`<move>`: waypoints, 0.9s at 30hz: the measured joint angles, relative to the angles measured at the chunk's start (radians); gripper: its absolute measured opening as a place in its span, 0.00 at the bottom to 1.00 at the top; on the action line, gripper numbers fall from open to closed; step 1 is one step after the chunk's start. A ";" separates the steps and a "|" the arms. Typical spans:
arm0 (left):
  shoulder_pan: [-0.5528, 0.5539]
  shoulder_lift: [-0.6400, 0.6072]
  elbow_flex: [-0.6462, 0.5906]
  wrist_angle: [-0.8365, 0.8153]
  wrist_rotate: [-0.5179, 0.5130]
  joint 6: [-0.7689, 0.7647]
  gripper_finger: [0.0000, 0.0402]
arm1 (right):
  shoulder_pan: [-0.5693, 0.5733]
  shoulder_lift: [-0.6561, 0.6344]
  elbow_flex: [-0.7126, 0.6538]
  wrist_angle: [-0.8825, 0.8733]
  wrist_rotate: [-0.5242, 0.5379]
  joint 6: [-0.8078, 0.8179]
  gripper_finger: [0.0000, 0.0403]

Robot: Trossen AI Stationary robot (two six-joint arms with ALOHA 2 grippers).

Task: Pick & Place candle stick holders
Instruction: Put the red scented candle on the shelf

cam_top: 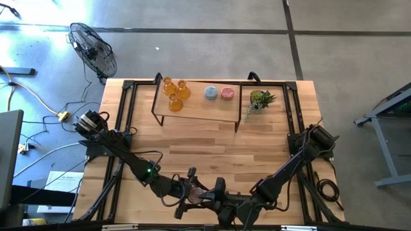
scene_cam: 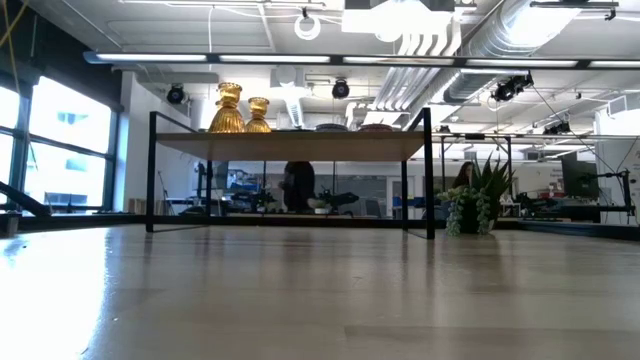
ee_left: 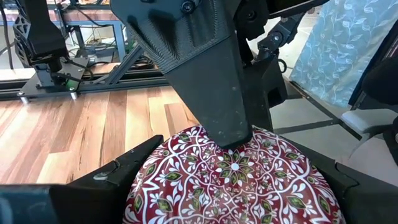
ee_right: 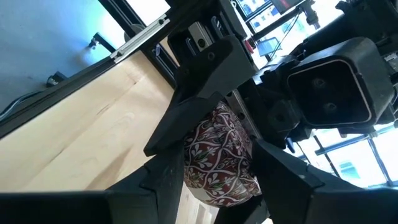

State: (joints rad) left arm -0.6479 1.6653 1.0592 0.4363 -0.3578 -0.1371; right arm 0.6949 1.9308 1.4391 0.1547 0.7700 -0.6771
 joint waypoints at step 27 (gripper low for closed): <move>-0.001 0.000 0.001 -0.022 0.030 0.001 0.69 | 0.019 0.002 0.000 0.031 -0.087 0.098 0.44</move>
State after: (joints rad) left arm -0.6487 1.6653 1.0603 0.4145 -0.3275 -0.1360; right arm 0.7139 1.9324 1.4391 0.1856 0.6830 -0.5787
